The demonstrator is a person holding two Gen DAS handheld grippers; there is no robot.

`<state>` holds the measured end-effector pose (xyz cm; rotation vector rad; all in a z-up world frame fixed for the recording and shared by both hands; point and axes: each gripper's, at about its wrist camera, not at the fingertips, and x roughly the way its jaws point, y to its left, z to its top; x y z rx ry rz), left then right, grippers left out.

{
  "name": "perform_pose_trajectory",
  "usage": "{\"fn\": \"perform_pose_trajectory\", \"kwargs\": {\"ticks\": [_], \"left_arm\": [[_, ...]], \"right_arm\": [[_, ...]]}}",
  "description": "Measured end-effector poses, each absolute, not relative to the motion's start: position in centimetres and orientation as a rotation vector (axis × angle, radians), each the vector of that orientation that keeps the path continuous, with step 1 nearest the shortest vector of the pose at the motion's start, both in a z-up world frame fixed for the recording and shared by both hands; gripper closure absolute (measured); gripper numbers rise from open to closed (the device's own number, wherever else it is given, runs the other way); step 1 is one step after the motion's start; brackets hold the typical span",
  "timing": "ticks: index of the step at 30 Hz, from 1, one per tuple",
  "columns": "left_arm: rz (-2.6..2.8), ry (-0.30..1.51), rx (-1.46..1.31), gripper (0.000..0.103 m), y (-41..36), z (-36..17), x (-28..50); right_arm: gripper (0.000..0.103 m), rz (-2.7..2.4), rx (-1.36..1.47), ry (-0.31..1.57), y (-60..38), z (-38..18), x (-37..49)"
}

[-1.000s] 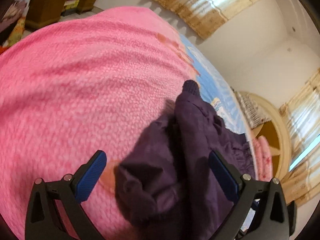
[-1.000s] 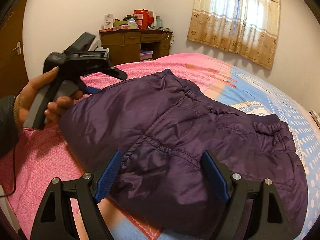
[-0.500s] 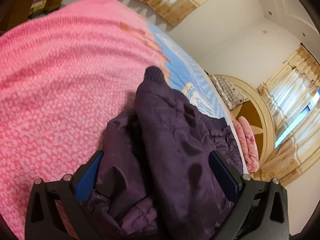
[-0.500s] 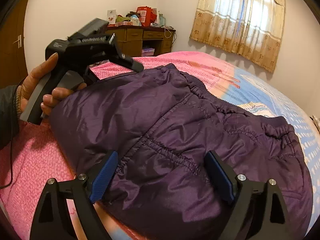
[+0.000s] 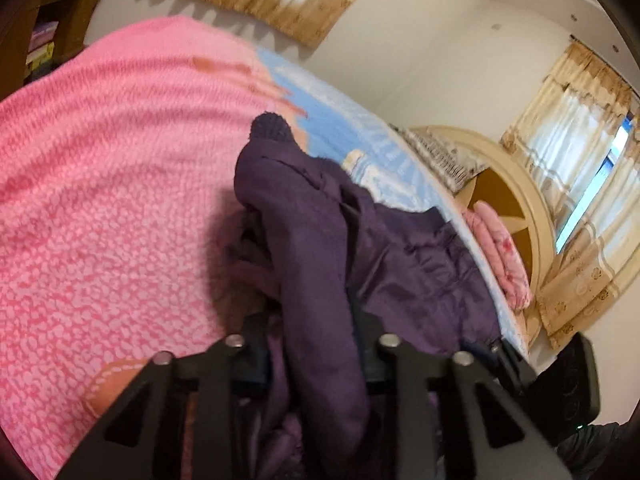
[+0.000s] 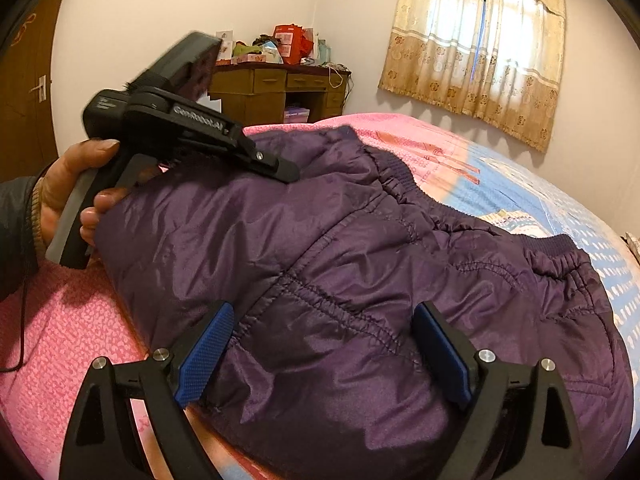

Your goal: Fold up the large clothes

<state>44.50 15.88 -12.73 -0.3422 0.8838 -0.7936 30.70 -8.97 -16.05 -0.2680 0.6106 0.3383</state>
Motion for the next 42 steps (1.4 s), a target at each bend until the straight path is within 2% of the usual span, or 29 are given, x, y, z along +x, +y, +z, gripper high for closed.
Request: {"fn": "perform_pose_trajectory", "kwargs": {"ticks": [4, 11, 17, 20, 22, 24, 26, 34, 42], "left_arm": [[-0.813, 0.78, -0.298, 0.085, 14.1, -9.4, 42.8], [-0.928, 0.714, -0.145, 0.085, 5.6, -3.5, 40.1], [-0.958, 0.747, -0.061, 0.085, -1.5, -2.8, 39.6], [-0.961, 0.755, -0.081, 0.08, -3.4, -3.4, 39.1], [-0.955, 0.729, -0.096, 0.081, -4.6, -3.8, 38.4], [-0.957, 0.695, -0.099, 0.073, -5.3, -4.1, 37.5], [-0.956, 0.634, -0.047, 0.072, -6.2, -4.4, 36.5], [-1.072, 0.471, -0.215, 0.072, -3.0, -4.7, 35.3], [-1.076, 0.424, -0.049, 0.072, -5.5, -4.9, 33.3]], "right_arm": [[0.012, 0.344, -0.183, 0.583, -10.5, -15.0, 30.3], [0.012, 0.269, -0.011, 0.462, -17.0, -11.3, 27.6], [0.012, 0.209, 0.233, 0.423, -26.6, -10.0, 25.8], [0.012, 0.273, 0.41, 0.459, -31.3, -9.8, 26.4], [0.011, 0.292, 0.506, 0.471, -34.1, -9.3, 27.2], [0.011, 0.322, 0.587, 0.484, -36.2, -8.7, 28.4], [0.011, 0.351, 0.635, 0.521, -36.6, -8.4, 30.0], [0.011, 0.475, 0.796, 0.711, -35.6, -10.7, 35.9], [0.011, 0.642, 0.851, 0.91, -32.6, -11.4, 41.1]]}}
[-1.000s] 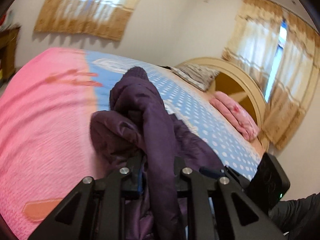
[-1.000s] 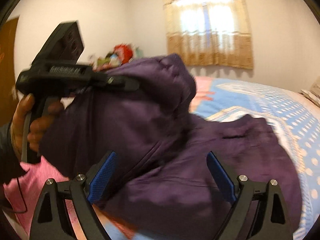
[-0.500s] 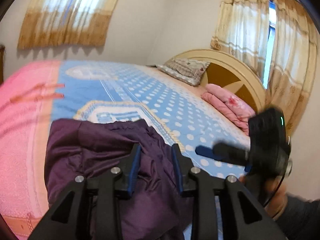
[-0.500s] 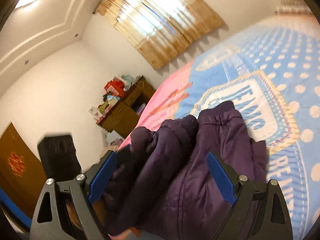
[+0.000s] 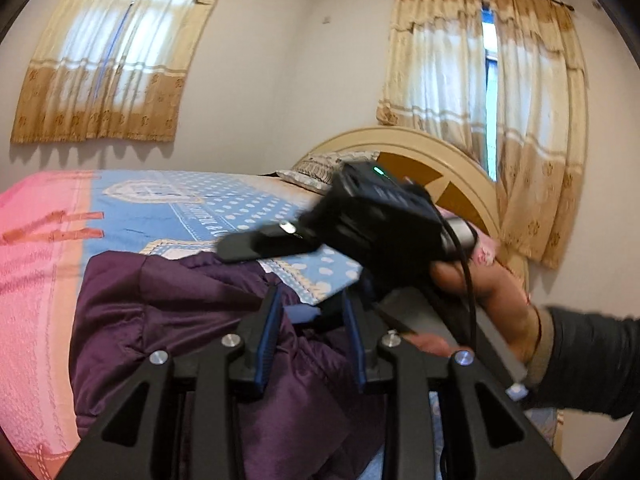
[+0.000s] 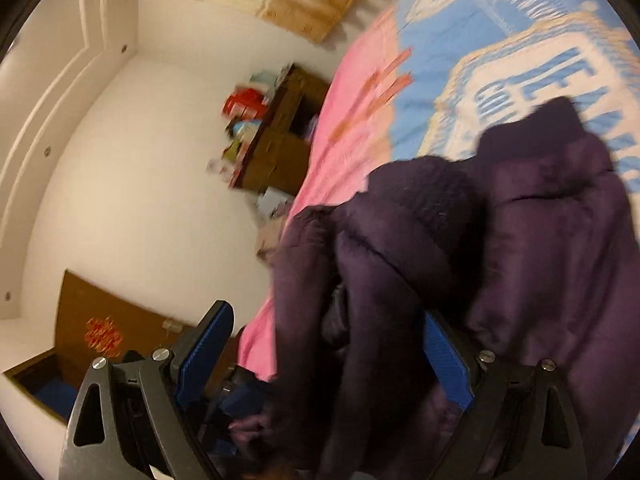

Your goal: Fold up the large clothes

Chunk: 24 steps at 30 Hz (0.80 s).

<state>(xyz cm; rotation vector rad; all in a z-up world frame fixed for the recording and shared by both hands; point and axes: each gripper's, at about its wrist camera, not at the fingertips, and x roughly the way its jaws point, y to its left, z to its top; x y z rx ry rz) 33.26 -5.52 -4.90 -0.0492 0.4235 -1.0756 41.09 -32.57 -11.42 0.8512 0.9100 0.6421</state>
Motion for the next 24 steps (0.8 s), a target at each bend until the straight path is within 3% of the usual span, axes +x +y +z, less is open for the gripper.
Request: {"fn": "perform_pose_trajectory", "kwargs": {"ticks": [3, 5, 6, 7, 8, 10, 15, 24], "left_arm": [[-1.074, 0.406, -0.035, 0.058, -5.5, -4.8, 33.0], [-1.055, 0.38, 0.006, 0.039, -5.8, -4.7, 32.2], [-1.041, 0.371, 0.041, 0.03, -6.1, -4.5, 31.7], [-1.009, 0.348, 0.081, 0.016, -6.4, -4.2, 30.9], [-0.996, 0.318, 0.108, 0.012, -6.5, -3.8, 30.3], [-0.966, 0.261, 0.156, 0.012, -6.2, -2.7, 28.8], [-0.871, 0.154, 0.18, 0.002, -2.2, -0.1, 26.2], [-0.757, 0.216, -0.047, 0.0, 5.0, 0.4, 32.1]], "right_arm": [[0.015, 0.635, 0.746, 0.998, -31.2, -11.2, 42.6], [0.038, 0.624, 0.719, 1.065, -30.6, -11.6, 43.4], [0.055, 0.598, 0.707, 1.08, -30.6, -11.8, 43.8], [0.062, 0.589, 0.688, 1.09, -30.4, -11.8, 44.0], [0.064, 0.584, 0.656, 1.086, -30.1, -11.5, 44.1], [0.073, 0.566, 0.598, 1.065, -29.5, -10.7, 44.0], [0.082, 0.538, 0.541, 0.965, -29.5, -9.1, 43.2], [0.085, 0.6, 0.452, 0.901, -29.6, -3.8, 42.8]]}}
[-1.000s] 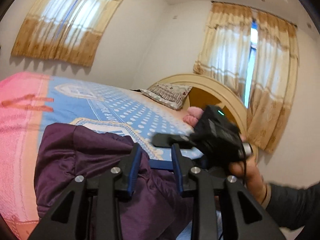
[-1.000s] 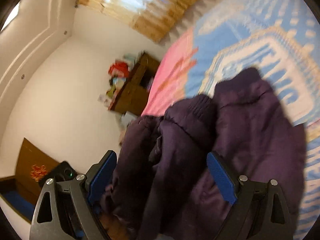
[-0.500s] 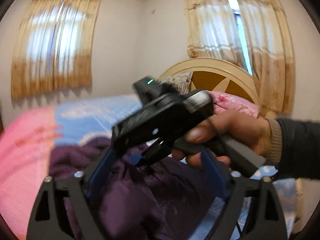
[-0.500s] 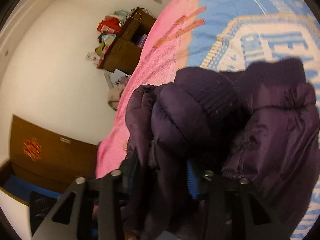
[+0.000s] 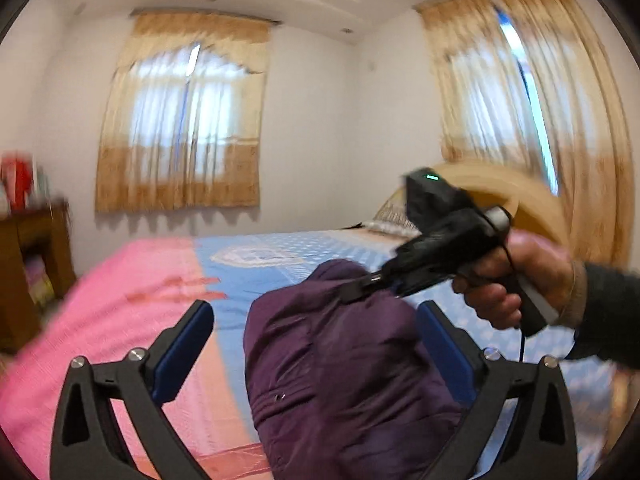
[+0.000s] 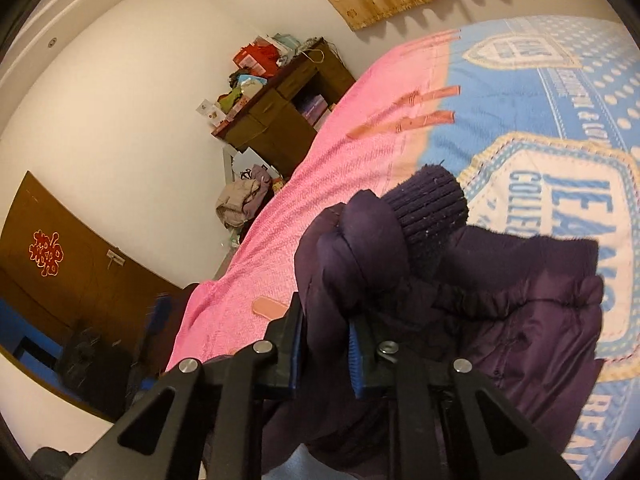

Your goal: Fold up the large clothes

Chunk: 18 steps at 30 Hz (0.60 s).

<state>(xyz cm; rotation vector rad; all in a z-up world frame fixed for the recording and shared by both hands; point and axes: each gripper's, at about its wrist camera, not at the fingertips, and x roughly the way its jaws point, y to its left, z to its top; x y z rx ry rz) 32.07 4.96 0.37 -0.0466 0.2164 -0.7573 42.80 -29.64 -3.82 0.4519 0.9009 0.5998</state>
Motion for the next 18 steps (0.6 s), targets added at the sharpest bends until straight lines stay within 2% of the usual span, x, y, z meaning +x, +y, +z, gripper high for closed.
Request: {"fn": "perform_pose_trajectory", "kwargs": {"ticks": [5, 7, 10, 13, 18], "left_arm": [[-0.849, 0.358, -0.335, 0.0, 3.7, -3.3, 36.8], [-0.89, 0.389, -0.369, 0.0, 1.4, -3.2, 37.3], [-0.982, 0.41, -0.243, 0.0, -3.3, -2.0, 35.7], [-0.994, 0.433, 0.012, 0.0, -10.3, -1.5, 33.7], [-0.979, 0.533, 0.209, 0.0, -19.0, -4.1, 33.7]], "right_arm": [[0.086, 0.622, 0.495, 0.86, -32.8, -3.3, 42.1], [0.086, 0.619, 0.543, 0.84, -34.9, -3.6, 42.0], [0.086, 0.625, 0.582, 0.812, -38.4, -4.4, 41.4], [0.087, 0.581, 0.611, 0.827, -41.9, -6.4, 41.1], [0.086, 0.479, 0.742, 0.849, -48.4, -12.3, 40.6]]}}
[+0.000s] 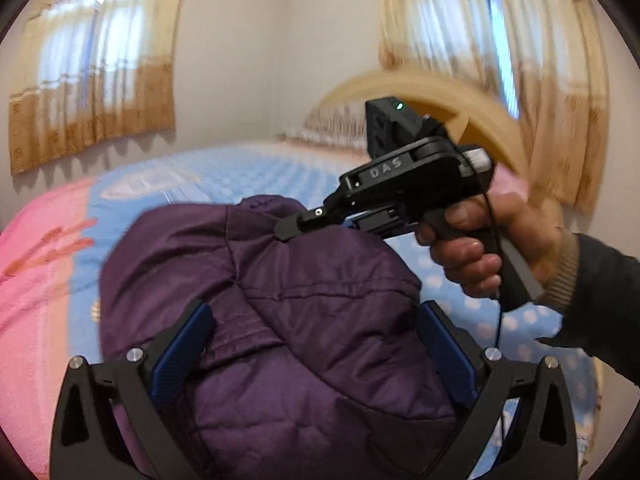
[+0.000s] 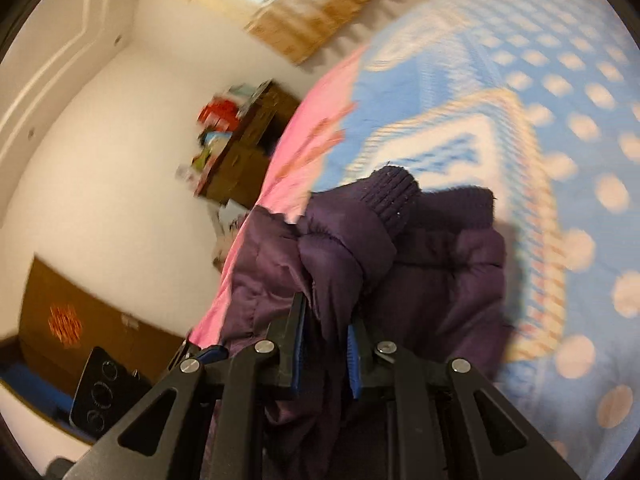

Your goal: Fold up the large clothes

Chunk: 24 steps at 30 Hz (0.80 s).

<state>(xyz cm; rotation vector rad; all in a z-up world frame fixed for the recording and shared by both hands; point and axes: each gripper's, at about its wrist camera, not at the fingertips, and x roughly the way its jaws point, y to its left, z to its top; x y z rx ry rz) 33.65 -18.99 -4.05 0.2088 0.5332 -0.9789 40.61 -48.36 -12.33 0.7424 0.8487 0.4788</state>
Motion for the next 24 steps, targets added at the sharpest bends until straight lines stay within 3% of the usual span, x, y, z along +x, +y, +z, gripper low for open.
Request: {"fn": "perform_pose_trajectory", "kwargs": {"ticks": [5, 6, 9, 12, 15, 19, 24], "left_arm": [[-0.965, 0.584, 0.259, 0.0, -23.4, -4.6, 35.0], [-0.959, 0.588, 0.266, 0.0, -22.5, -4.9, 35.0], [-0.933, 0.577, 0.265, 0.0, -21.0, -5.3, 34.8], [-0.937, 0.573, 0.229, 0.0, -20.1, -5.6, 34.7], [-0.934, 0.548, 0.244, 0.0, -20.1, -5.9, 33.9], [-0.899, 0.496, 0.27, 0.0, -19.4, -5.5, 32.7], [-0.897, 0.42, 0.227, 0.0, -14.7, -3.5, 29.0]], "right_arm": [[0.082, 0.457, 0.861, 0.825, -51.5, -14.6, 40.3], [0.075, 0.447, 0.886, 0.818, -51.9, -14.6, 40.1], [0.02, 0.432, 0.951, 0.781, -52.3, -14.2, 38.6], [0.02, 0.488, 0.952, 0.76, -51.4, -13.3, 37.5], [0.023, 0.492, 0.912, 0.796, -49.5, -12.6, 38.0], [0.068, 0.452, 0.858, 0.89, -47.3, -13.4, 39.6], [0.087, 0.439, 0.767, 0.838, -45.9, -11.8, 38.4]]}}
